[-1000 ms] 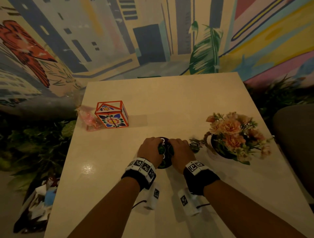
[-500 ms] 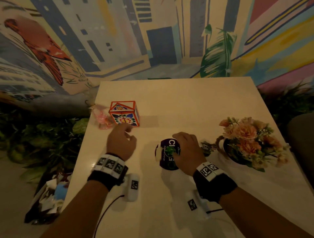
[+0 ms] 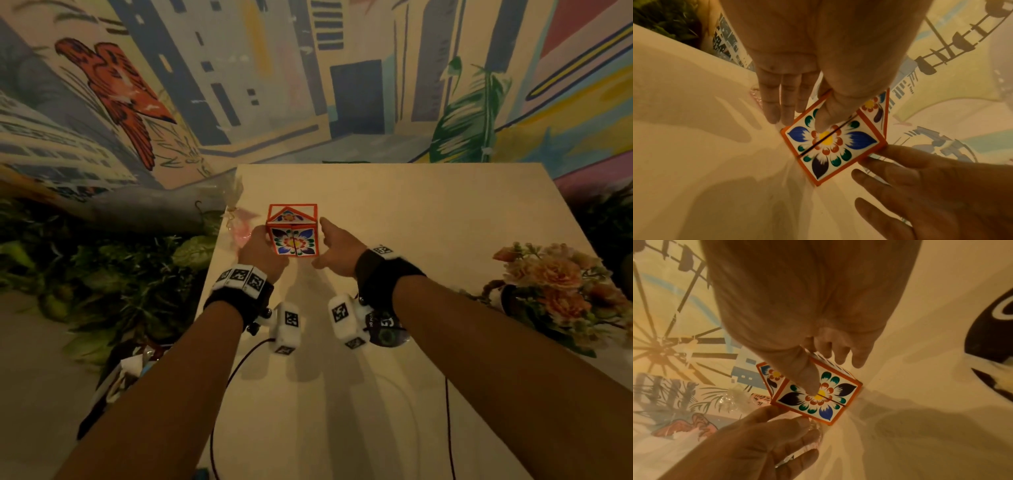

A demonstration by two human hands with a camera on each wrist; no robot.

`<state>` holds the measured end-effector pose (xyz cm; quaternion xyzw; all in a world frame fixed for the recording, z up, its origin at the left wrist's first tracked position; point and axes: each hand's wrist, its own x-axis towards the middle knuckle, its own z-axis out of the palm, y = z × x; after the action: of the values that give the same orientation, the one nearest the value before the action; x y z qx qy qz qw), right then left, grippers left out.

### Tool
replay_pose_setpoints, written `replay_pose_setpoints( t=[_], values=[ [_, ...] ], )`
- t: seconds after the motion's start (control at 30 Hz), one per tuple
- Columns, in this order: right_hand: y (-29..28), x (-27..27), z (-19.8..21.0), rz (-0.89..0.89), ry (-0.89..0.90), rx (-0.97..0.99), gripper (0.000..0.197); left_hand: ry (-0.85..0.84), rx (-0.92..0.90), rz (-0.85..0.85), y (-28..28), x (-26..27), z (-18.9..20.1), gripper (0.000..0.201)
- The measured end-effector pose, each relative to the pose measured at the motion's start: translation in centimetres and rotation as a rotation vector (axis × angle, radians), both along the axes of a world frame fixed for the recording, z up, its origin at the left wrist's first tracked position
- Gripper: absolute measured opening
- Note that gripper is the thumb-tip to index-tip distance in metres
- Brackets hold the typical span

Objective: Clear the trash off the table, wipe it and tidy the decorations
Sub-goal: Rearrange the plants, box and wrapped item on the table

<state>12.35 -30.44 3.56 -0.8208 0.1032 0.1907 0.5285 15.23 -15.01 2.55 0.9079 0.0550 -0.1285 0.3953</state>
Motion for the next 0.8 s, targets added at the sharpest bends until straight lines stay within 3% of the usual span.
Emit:
replay_pose_setpoints(
  t=[0.1, 0.23, 0.33, 0.7, 0.8],
  values=[
    [-0.1, -0.3, 0.1, -0.016, -0.03, 0.081, 0.081, -0.008, 0.004, -0.043, 0.6, 0.1, -0.2, 0.053],
    [-1.3, -2.9, 1.1, -0.054, -0.025, 0.253, 0.07, -0.041, 0.005, -0.084, 1.0, -1.1, 0.0, 0.029],
    [-2.6, -5.6, 1.1, -0.129, -0.029, 0.34, 0.068, -0.087, 0.071, -0.146, 0.5, -3.3, -0.1, 0.026],
    [-4.5, -12.4, -1.3, -0.199, -0.085, 0.241, 0.061, -0.155, -0.031, -0.238, -1.3, -8.3, -0.9, 0.022],
    [-4.4, -12.3, -0.6, -0.199, -0.105, 0.135, 0.071, -0.14, -0.036, -0.218, -1.3, -8.9, -0.9, 0.023]
  ],
)
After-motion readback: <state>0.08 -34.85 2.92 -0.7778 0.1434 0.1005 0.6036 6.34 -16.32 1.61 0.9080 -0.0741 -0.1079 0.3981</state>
